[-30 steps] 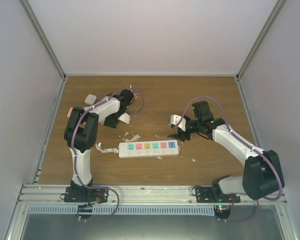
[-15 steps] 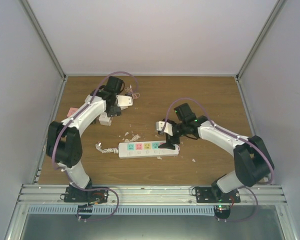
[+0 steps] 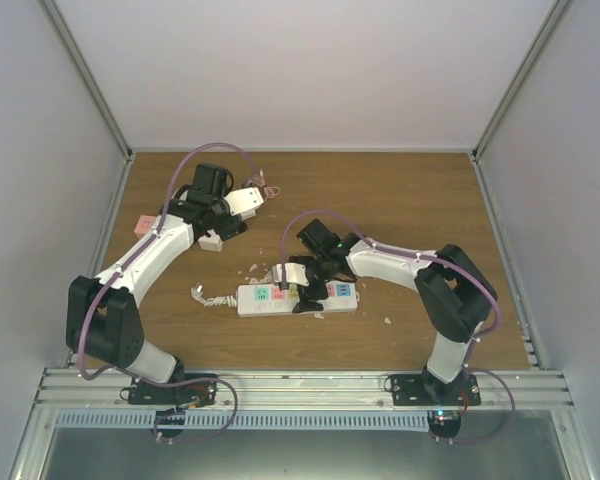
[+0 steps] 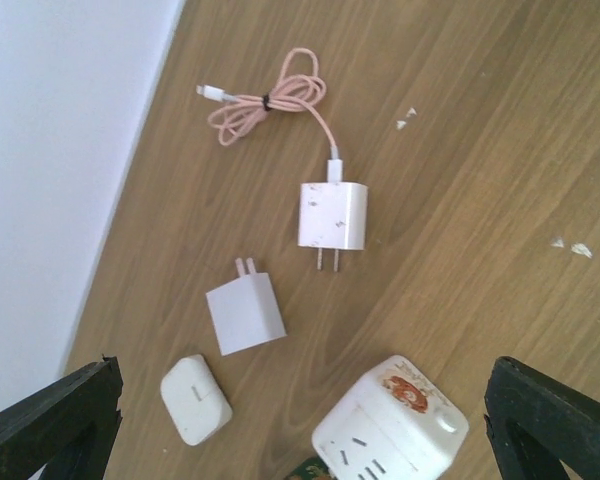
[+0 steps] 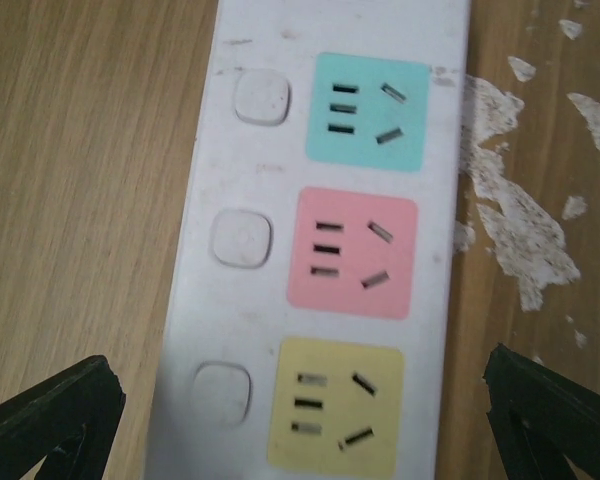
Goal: Pull the plug off the socket
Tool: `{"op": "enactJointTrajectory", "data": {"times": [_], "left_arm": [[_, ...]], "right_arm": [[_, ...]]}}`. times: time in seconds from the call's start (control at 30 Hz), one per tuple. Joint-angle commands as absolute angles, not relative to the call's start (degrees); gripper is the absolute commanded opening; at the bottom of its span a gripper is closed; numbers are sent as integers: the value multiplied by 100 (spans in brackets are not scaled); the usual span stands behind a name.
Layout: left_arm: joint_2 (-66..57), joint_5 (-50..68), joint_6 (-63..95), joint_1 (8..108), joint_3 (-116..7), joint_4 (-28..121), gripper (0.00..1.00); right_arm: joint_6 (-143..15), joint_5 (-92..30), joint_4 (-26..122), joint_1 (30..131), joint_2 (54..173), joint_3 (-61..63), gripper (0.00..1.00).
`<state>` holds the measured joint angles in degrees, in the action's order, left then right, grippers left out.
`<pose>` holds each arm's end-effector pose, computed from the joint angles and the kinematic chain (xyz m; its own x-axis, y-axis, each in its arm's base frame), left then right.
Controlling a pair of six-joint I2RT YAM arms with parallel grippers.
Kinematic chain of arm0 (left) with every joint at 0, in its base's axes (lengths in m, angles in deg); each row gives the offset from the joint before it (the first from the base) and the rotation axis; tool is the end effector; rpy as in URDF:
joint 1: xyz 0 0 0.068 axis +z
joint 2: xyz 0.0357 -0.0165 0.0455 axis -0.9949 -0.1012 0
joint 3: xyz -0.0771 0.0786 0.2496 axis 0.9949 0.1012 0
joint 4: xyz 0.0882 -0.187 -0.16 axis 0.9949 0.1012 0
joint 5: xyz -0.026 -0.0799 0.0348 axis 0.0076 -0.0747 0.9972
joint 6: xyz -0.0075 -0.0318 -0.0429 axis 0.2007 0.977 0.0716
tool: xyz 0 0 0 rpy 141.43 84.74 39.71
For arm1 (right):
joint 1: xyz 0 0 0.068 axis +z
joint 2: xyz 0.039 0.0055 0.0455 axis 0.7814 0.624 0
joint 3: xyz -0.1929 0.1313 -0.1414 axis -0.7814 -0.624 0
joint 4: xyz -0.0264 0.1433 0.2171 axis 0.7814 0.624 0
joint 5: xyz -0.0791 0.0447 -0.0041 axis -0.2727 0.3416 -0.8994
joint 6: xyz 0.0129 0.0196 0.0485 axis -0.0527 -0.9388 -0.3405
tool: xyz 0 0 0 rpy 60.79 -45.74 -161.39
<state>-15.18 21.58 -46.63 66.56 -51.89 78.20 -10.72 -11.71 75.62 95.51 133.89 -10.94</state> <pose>0.3160 -0.0978 0.2866 -0.2307 0.8889 -0.3958 0.6911 0.4360 0.5765 0.2366 0.2520 0.1719 0.0938 -0.8101 -0.5788 -0.9937 -0.1119 -0.0044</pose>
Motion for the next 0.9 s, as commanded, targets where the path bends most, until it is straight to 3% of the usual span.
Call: {"op": "enactJointTrajectory", "data": {"times": [0.0,0.27,0.57,0.87], "left_arm": [[-1315,1956,-4441,6654,-4889,7344,99],[-1173,1879,-4370,6657,-4758,7235,99],[-1154,1856,-4379,6653,-4751,7259,99],[-1159,1771,-4426,6651,-4759,7236,99]], "right_arm": [[-1189,-1413,7747,9829,13688,-802,100],[-1473,-1751,7695,9956,14069,-554,98],[-1812,-2042,7649,9792,13982,-837,64],[-1865,-1967,7862,8948,13036,-1747,58]]}}
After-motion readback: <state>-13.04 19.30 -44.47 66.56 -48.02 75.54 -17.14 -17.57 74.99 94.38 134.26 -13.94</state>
